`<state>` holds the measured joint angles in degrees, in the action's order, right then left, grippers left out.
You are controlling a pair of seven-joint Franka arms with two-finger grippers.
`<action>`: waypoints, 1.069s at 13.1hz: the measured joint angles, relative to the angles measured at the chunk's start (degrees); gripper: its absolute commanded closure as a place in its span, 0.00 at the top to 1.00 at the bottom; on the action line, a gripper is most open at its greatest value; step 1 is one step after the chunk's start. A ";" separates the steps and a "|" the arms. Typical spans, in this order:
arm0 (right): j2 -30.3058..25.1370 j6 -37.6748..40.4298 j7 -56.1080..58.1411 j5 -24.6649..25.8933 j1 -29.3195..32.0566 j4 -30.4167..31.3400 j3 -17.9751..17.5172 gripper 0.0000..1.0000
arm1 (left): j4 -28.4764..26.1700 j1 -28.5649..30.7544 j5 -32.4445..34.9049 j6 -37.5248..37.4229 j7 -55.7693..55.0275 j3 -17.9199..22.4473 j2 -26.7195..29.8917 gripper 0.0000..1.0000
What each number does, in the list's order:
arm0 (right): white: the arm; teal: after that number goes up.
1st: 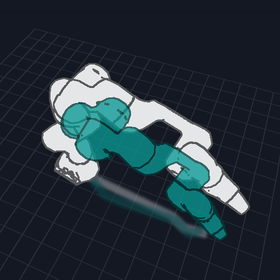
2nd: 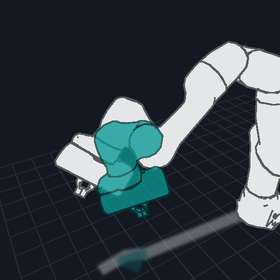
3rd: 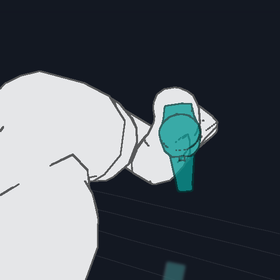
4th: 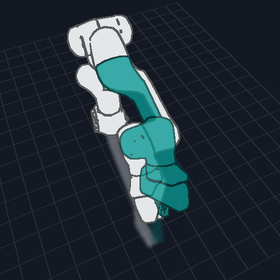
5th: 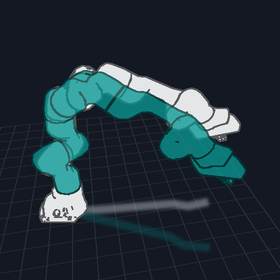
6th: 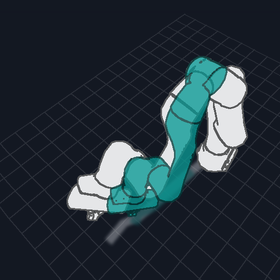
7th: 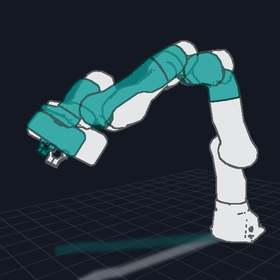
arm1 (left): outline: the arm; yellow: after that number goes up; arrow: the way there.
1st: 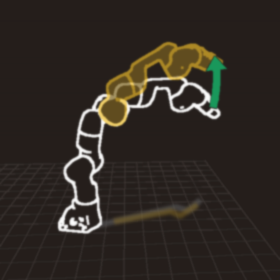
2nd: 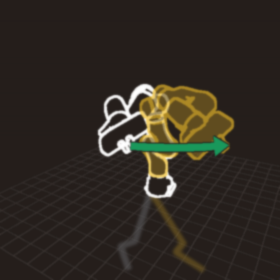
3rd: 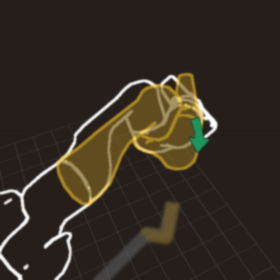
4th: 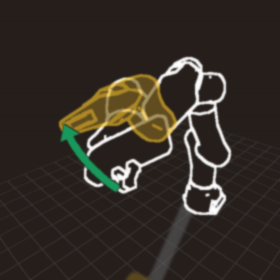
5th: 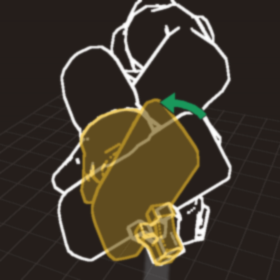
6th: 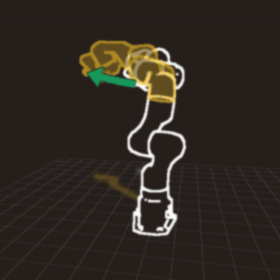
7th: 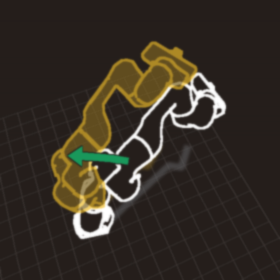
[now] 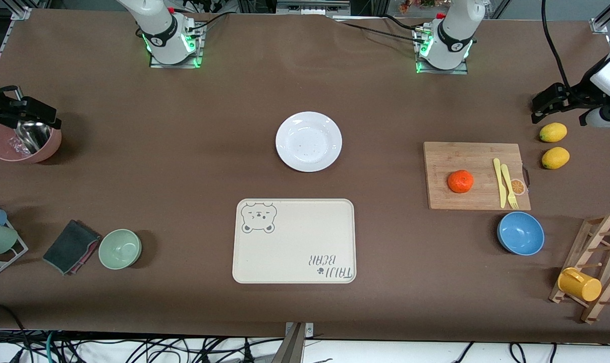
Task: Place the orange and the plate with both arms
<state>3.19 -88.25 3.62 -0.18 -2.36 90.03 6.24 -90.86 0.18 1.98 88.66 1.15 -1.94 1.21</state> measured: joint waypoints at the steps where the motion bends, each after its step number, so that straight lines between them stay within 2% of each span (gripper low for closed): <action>1: 0.00 0.00 0.00 0.00 -0.02 0.00 -0.01 1.00 | 0.00 0.00 0.00 0.00 0.00 0.00 0.00 1.00; 14: 0.00 0.09 0.00 0.00 -0.68 0.00 -0.20 1.00 | 0.00 -0.04 0.00 -0.89 0.00 0.29 0.00 1.00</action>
<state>3.20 -88.16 3.62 -0.19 -3.04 90.03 6.04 -90.86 0.14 1.98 87.78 1.15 -1.65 1.20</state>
